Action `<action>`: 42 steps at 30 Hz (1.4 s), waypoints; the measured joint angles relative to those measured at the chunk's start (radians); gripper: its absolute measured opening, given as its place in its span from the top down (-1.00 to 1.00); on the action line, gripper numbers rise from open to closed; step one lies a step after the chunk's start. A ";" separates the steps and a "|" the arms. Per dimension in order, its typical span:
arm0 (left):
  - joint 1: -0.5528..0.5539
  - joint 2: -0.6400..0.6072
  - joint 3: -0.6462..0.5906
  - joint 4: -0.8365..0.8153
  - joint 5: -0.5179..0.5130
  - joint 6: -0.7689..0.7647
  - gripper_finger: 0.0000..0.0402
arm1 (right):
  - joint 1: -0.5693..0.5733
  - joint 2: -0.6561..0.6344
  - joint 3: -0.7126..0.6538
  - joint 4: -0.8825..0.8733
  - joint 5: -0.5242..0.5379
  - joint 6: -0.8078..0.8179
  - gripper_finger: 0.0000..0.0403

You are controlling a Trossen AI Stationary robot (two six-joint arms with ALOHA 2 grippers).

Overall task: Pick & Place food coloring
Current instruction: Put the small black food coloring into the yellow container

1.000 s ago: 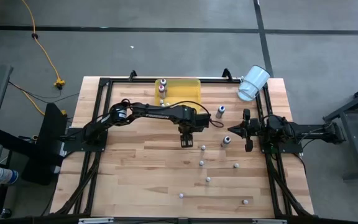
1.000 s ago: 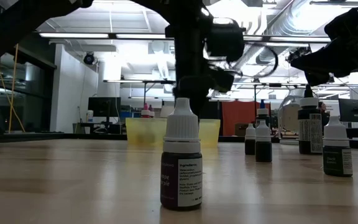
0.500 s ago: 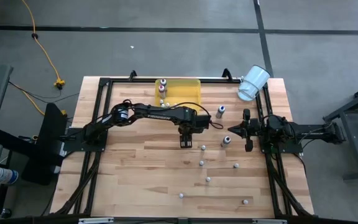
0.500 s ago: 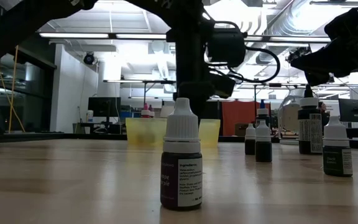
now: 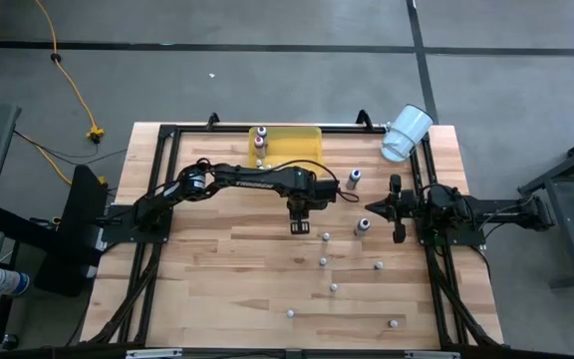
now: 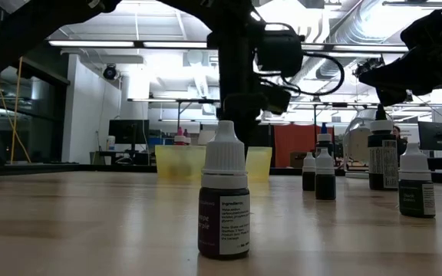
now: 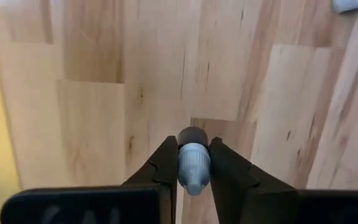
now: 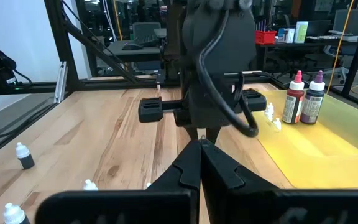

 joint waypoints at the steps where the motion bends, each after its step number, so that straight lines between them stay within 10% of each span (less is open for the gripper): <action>1: 0.004 0.000 0.013 -0.015 0.000 0.000 0.75 | 0.000 0.000 0.000 0.000 0.000 0.000 1.00; 42: 0.183 -0.036 0.310 -0.312 0.061 -0.304 0.71 | 0.000 0.000 0.000 0.000 0.000 0.000 1.00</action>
